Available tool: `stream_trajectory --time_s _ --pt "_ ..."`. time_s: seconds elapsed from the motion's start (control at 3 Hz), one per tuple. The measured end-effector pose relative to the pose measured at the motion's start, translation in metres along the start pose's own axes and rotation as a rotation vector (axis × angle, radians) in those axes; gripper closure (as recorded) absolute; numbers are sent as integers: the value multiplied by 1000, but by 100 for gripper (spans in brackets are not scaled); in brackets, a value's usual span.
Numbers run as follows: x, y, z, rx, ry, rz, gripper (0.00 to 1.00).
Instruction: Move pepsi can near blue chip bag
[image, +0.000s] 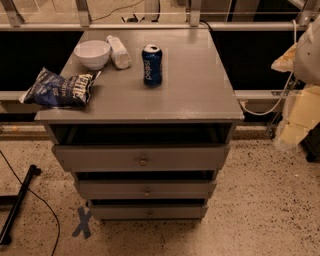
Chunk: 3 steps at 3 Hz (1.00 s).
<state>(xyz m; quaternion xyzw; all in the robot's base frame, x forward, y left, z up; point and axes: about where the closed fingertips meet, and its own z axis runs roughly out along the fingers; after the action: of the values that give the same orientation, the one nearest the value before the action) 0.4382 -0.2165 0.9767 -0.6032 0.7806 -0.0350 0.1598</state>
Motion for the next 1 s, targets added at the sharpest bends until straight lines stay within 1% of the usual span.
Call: stream_trajectory --time_s 0.33,0.67,1.0 --pt "0 0 0 0 0 0 0" --pt "-11 -10 1 43 -24 -11 0" --pt "-43 -52 3 143 -131 -31 0"
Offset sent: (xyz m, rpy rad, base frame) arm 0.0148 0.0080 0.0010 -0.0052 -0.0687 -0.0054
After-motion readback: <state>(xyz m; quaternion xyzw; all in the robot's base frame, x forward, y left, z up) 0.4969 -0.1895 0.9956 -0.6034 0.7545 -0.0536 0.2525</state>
